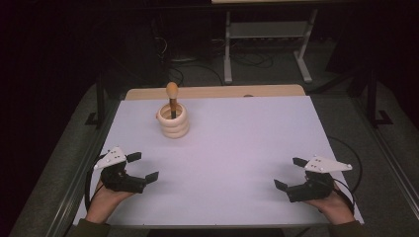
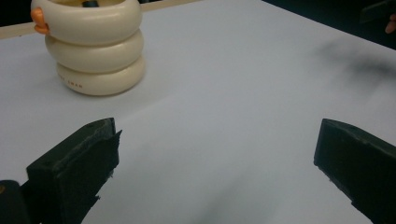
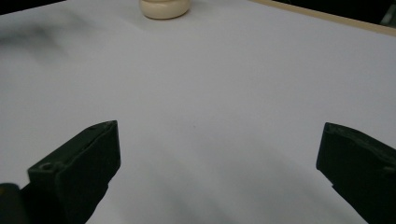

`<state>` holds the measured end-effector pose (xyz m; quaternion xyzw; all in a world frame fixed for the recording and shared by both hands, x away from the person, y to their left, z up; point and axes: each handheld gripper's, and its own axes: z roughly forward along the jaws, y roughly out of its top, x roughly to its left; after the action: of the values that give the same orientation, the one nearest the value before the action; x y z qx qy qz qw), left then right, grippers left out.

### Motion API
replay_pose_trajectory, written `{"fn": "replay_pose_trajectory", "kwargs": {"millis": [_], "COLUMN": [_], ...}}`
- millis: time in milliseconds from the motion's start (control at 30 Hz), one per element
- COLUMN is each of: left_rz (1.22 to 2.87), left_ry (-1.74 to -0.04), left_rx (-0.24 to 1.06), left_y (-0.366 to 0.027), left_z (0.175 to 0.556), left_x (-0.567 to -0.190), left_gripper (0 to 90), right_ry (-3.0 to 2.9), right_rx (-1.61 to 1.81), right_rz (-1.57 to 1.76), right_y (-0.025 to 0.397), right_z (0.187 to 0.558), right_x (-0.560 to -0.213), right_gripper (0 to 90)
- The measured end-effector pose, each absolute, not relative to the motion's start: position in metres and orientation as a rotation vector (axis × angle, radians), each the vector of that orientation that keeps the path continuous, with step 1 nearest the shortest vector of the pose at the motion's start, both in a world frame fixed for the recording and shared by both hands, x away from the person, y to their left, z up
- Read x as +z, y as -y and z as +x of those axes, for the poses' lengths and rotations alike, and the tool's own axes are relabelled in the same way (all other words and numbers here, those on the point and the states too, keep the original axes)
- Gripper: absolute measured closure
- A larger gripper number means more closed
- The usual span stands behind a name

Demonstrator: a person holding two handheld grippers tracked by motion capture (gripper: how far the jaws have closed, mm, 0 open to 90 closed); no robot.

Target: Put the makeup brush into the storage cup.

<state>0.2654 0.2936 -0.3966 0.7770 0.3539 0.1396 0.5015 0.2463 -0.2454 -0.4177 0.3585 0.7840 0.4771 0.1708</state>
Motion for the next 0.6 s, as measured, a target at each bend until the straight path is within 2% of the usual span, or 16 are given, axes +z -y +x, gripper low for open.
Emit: {"fn": "replay_pose_trajectory", "kwargs": {"millis": [600], "left_rz": [1.936], "left_ry": [-0.857], "left_rx": [0.332], "left_y": [-0.301], "left_z": [0.238], "left_x": [-0.415], "left_gripper": [0.0], "right_ry": [-2.223], "right_rx": [1.353], "right_rz": [1.020], "right_y": [0.245], "right_z": [0.246], "right_x": [-0.418], "right_gripper": [0.0]}}
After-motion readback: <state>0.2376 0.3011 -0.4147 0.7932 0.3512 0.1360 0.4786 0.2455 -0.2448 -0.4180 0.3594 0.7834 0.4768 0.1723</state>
